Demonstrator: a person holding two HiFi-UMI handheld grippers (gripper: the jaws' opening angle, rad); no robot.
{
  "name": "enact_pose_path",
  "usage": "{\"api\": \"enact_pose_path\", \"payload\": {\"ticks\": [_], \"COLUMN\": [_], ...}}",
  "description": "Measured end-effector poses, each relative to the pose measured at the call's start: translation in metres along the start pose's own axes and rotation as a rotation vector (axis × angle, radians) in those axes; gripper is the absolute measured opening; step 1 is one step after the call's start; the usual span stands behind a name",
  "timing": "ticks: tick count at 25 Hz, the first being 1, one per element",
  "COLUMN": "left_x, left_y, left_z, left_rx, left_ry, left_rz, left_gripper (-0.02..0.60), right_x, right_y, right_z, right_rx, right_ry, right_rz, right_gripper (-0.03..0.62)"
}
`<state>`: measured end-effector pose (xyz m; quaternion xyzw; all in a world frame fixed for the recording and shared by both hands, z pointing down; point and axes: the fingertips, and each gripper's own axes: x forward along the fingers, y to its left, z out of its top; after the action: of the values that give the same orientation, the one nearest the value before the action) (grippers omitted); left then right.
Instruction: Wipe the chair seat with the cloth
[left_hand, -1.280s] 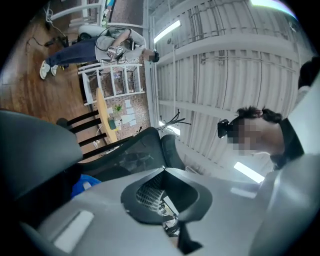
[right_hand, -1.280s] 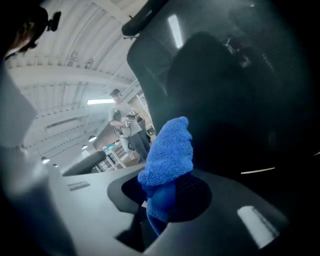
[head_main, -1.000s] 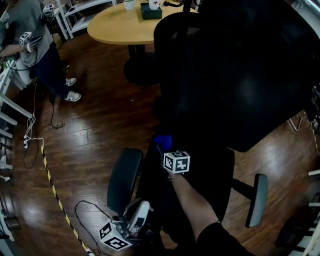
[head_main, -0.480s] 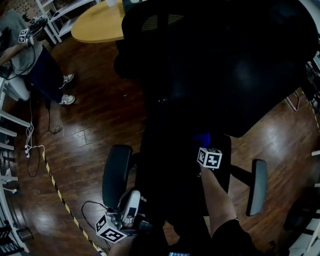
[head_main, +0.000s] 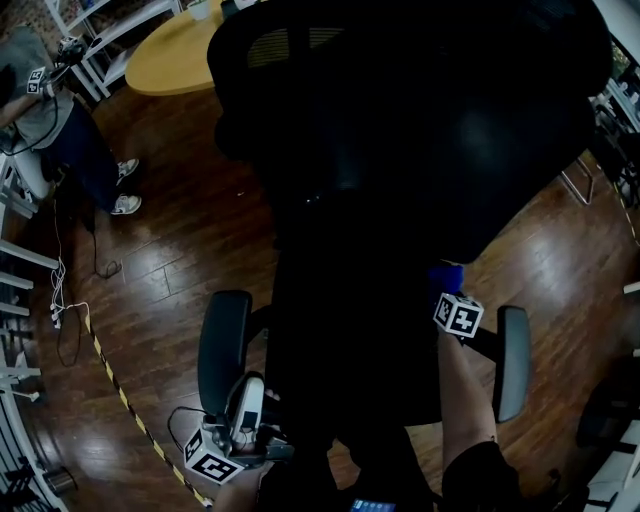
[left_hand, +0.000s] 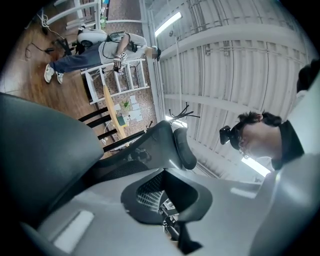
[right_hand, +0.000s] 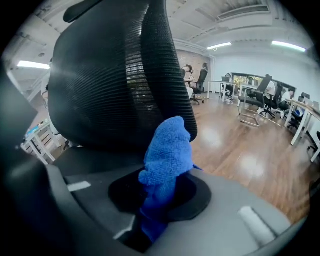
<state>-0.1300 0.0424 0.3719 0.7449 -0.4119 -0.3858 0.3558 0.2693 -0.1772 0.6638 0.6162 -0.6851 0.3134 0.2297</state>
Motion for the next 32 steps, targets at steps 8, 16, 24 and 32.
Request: {"api": "enact_pose_path", "payload": {"ticks": [8,16,24,32], "left_x": [-0.012,-0.026,-0.027,-0.01], "left_y": [-0.009,-0.019,-0.012,-0.011], "left_z": [0.008,0.004,0.0,-0.014], "left_rx": [-0.022,-0.014,-0.017,-0.022], "left_ry": [-0.023,-0.009,-0.002,0.03], "left_rz": [-0.008,0.005,0.006,-0.013], "left_gripper": [-0.005,-0.005,-0.005,-0.005], "right_x": [-0.031,-0.026,-0.006,0.001], "right_y": [0.211,0.414,0.377,0.19], "right_z": [-0.006,-0.094,-0.092,-0.073], "right_rx": [-0.097,-0.215,-0.218,-0.144], "right_ry": [-0.073,0.086,0.056,0.057], "right_rz": [0.378,0.661,0.595,0.265], "right_gripper": [0.08,0.08,0.08,0.08]}}
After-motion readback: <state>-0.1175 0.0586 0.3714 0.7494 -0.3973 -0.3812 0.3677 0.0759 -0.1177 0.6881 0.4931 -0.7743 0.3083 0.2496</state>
